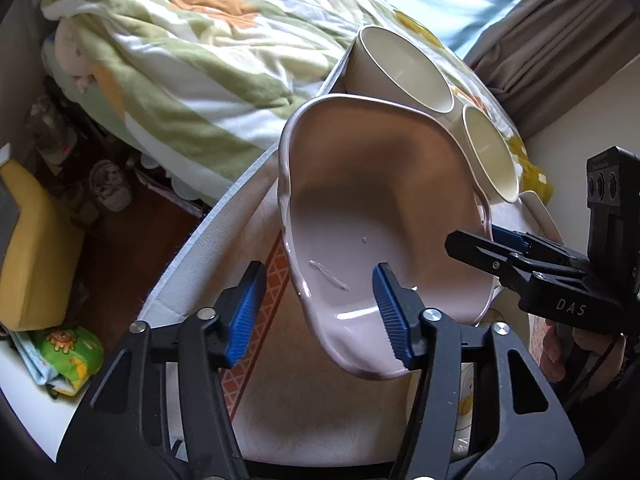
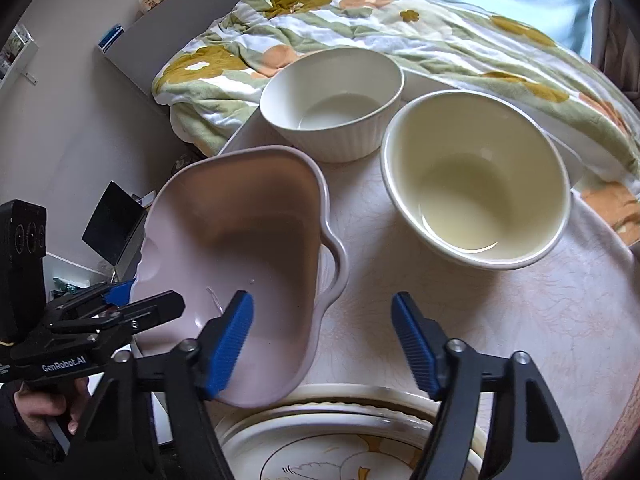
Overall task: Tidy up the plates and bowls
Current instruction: 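Grasp the rim of the pink-beige basin with both grippers, then carry the pink basin onto the orange floral cloth strip and lower it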
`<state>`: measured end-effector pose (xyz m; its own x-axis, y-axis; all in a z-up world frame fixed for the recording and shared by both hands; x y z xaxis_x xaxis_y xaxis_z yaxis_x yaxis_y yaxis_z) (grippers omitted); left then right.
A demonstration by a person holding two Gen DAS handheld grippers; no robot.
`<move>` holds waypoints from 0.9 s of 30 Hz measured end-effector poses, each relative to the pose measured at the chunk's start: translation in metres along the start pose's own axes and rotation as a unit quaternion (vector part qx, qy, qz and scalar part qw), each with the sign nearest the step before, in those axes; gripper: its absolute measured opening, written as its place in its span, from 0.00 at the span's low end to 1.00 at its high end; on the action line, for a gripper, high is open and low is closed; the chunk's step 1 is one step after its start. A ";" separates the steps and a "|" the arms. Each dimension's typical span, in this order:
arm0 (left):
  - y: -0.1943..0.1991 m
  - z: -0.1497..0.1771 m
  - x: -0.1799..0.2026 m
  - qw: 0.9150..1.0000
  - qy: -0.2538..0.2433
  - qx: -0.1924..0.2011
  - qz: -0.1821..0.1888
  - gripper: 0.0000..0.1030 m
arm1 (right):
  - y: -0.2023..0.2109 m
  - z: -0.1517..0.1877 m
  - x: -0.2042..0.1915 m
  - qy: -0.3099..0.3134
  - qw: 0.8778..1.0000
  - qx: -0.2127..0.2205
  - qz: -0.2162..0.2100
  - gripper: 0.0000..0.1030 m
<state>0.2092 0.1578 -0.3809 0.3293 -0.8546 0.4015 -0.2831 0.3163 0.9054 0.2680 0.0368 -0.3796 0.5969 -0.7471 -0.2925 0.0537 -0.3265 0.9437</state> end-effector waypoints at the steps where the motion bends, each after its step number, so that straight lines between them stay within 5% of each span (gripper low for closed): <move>1: -0.002 -0.002 0.001 1.000 -0.003 0.001 0.004 0.39 | -0.003 0.000 -0.002 -0.001 1.000 -0.002 -0.007 0.47; 4: -0.004 -0.008 0.002 1.000 -0.012 0.004 0.012 0.25 | -0.009 -0.001 -0.006 -0.004 1.000 -0.001 -0.026 0.20; 6: -0.003 -0.012 0.001 1.000 -0.016 0.007 0.007 0.22 | -0.009 -0.002 -0.007 -0.007 1.000 0.004 -0.029 0.16; 18: 0.039 -0.021 0.040 0.996 -0.075 0.038 -0.029 0.22 | 0.036 0.005 -0.012 -0.024 0.996 0.068 -0.042 0.15; 27: 0.068 0.011 0.144 0.987 -0.145 0.058 -0.029 0.22 | 0.121 0.059 0.024 -0.065 0.988 0.136 -0.032 0.15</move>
<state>0.2278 0.0517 -0.2625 0.0800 -0.9571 0.2785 -0.3776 0.2295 0.8971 0.2415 -0.0545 -0.2818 0.4913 -0.7814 -0.3847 -0.1390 -0.5064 0.8510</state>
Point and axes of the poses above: each gripper's, at about its wrist camera, not at the fingertips, and y roughly against the way its jaws point, x to its right, z to its underside, the point moved 10 cm from there along -y, roughly the way its jaws point, and after that the axes turned 11 degrees about -x, right-handed, at the moved point
